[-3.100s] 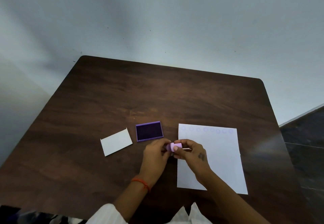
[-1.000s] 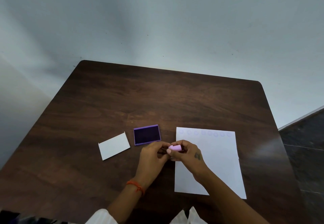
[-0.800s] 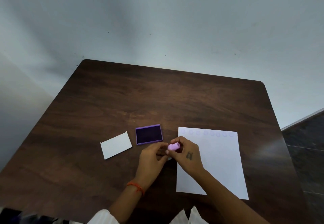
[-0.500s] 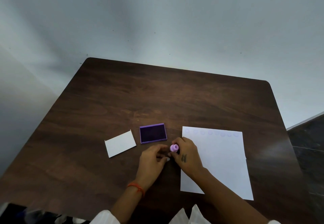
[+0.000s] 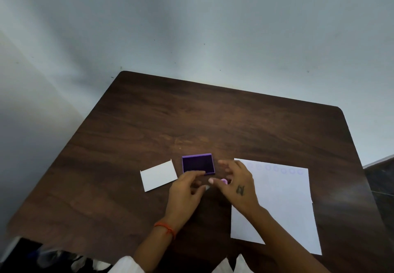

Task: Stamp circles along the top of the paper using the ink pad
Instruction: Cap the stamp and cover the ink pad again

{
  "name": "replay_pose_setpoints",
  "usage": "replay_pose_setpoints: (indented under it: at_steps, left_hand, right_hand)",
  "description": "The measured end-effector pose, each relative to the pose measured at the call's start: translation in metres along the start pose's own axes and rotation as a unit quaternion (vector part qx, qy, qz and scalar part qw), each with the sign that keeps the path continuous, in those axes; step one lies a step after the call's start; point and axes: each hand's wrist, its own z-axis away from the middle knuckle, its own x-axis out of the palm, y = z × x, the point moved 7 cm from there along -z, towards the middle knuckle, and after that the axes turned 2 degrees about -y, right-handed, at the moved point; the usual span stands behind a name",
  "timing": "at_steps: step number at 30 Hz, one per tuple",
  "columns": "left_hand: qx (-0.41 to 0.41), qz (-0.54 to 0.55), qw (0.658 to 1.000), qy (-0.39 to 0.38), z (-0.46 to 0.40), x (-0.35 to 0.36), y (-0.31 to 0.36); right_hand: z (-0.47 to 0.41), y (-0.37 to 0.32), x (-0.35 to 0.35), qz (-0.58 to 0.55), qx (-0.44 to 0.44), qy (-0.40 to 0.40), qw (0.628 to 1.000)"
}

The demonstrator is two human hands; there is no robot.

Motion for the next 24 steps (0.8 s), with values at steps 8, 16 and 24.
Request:
replay_pose_setpoints:
  at_steps: [8,16,24]
  left_hand:
    - [0.016,-0.057,0.988,0.142,-0.002,-0.072,-0.027]
    - [-0.082,-0.102,0.988,0.088,0.011,-0.089,-0.083]
    - [-0.098,-0.109,0.988,0.043,0.011,-0.087,-0.106]
  right_hand:
    - [-0.027,-0.052,0.050,0.027,-0.108,-0.057,0.992]
    - [-0.027,-0.067,0.120,0.123,-0.158,-0.212,0.956]
    - [-0.025,-0.063,0.152,0.244,-0.195,-0.290,0.904]
